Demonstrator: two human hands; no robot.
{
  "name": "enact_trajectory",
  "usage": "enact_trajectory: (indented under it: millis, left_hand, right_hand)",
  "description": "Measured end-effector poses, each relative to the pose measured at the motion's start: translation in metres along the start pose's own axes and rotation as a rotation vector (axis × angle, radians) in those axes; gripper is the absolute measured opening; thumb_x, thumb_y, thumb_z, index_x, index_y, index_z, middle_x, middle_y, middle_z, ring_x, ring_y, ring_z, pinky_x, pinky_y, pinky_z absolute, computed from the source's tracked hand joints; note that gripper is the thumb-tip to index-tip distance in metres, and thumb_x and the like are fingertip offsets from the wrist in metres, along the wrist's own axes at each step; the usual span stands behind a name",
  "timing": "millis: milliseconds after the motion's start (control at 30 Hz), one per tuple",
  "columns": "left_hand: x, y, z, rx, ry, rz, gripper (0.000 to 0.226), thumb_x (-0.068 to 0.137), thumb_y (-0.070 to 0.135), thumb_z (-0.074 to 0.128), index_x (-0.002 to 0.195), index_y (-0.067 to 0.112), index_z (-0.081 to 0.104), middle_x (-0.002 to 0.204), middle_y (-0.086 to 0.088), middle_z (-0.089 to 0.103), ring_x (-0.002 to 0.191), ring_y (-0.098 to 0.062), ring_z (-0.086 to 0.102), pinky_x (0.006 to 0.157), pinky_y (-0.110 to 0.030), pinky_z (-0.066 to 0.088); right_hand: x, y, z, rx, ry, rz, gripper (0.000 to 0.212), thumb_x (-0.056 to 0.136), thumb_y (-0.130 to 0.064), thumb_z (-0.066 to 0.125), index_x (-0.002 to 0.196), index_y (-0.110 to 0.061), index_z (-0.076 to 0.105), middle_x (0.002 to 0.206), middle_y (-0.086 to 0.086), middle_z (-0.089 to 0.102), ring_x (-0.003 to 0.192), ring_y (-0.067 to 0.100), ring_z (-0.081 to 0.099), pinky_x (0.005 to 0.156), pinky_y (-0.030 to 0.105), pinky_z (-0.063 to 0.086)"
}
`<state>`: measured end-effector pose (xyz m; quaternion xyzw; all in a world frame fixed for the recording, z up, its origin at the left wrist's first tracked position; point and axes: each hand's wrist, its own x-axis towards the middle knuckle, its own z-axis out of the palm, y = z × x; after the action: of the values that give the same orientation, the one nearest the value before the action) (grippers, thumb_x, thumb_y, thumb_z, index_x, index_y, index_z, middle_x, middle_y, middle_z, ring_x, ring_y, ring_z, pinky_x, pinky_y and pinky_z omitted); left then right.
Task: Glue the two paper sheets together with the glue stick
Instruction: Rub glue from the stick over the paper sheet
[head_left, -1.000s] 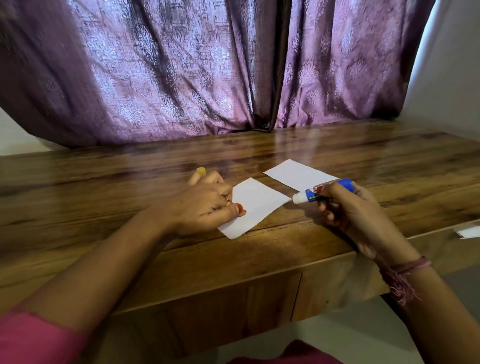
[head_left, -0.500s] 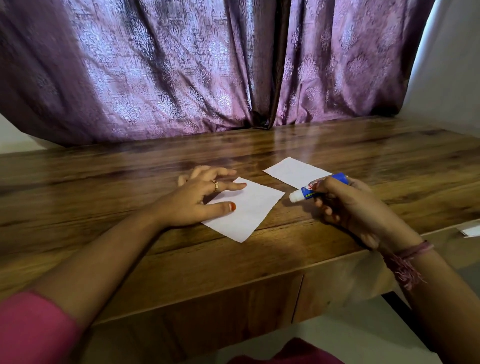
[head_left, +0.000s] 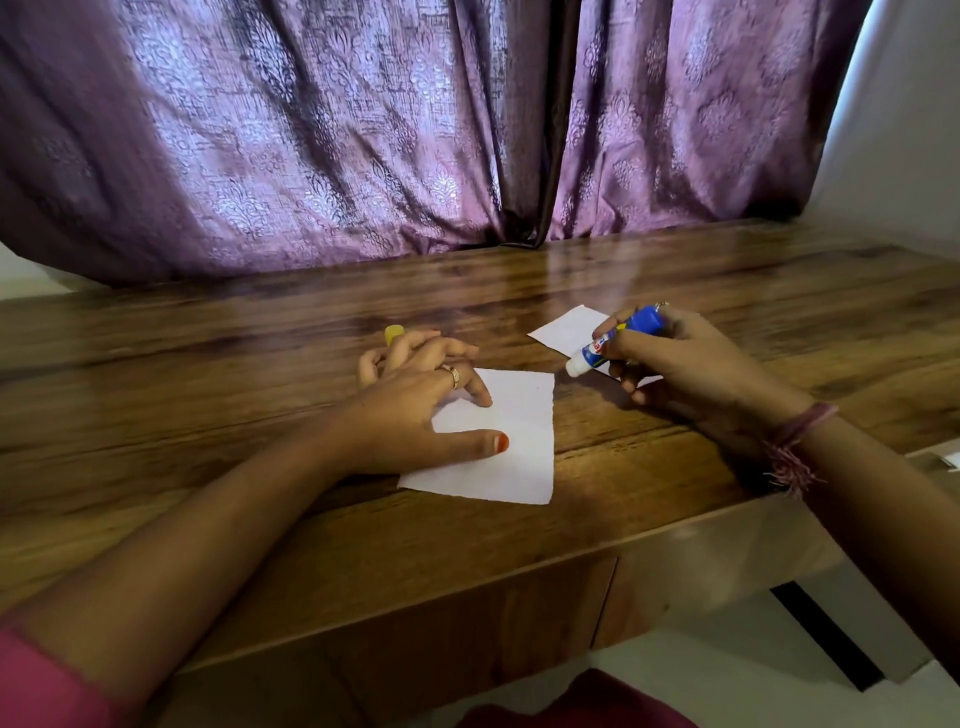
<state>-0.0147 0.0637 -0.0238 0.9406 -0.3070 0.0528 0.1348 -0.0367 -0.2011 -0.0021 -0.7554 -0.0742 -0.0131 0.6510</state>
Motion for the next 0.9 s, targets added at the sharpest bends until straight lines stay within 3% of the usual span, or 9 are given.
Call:
enact_trajectory:
  millis: [200,367,533,900]
  left_hand:
    - [-0.001,-0.007,-0.002,0.029,-0.061,-0.049,0.066,0.068,0.084,0.033,0.129,0.058,0.036,0.156,0.016,0.008,0.139,-0.004,-0.012,0.107,-0.048,-0.006]
    - [0.001,-0.011,0.001,0.035,-0.073,-0.067,0.060,0.065,0.088,0.031,0.121,0.068,0.034,0.156,0.016,0.008,0.139,-0.004,-0.014,0.105,-0.048,-0.009]
    - [0.001,-0.012,0.001,0.010,-0.075,-0.082,0.061,0.059,0.093,0.029,0.117,0.073,0.033,0.155,0.018,0.010,0.139,-0.004,-0.014,0.105,-0.050,-0.007]
    - [0.000,-0.010,-0.001,-0.029,-0.110,-0.114,0.062,0.060,0.091,0.034,0.118,0.072,0.035,0.155,0.020,0.010,0.141,-0.009,-0.010,0.105,-0.052,-0.003]
  right_hand:
    - [0.023,0.003,0.005,-0.021,0.015,-0.060,0.006,0.083,-0.012,0.062,0.088,-0.008,0.064,0.057,0.001,0.063,0.048,0.013,0.053,0.041,0.022,0.043]
    - [0.029,0.012,0.008,-0.003,-0.020,-0.074,0.012,0.086,-0.015,0.060,0.079,-0.006,0.065,0.055,0.001,0.062,0.044,0.011,0.051,0.041,0.021,0.042]
    - [0.028,0.018,0.009,-0.119,-0.014,-0.137,0.014,0.088,-0.015,0.061,0.084,-0.001,0.062,0.053,0.000,0.061,0.043,0.010,0.051,0.040,0.021,0.041]
    - [0.028,0.021,0.009,-0.225,0.021,-0.162,0.013,0.086,-0.020,0.063,0.087,-0.007,0.063,0.050,-0.002,0.060,0.039,0.006,0.049,0.038,0.018,0.038]
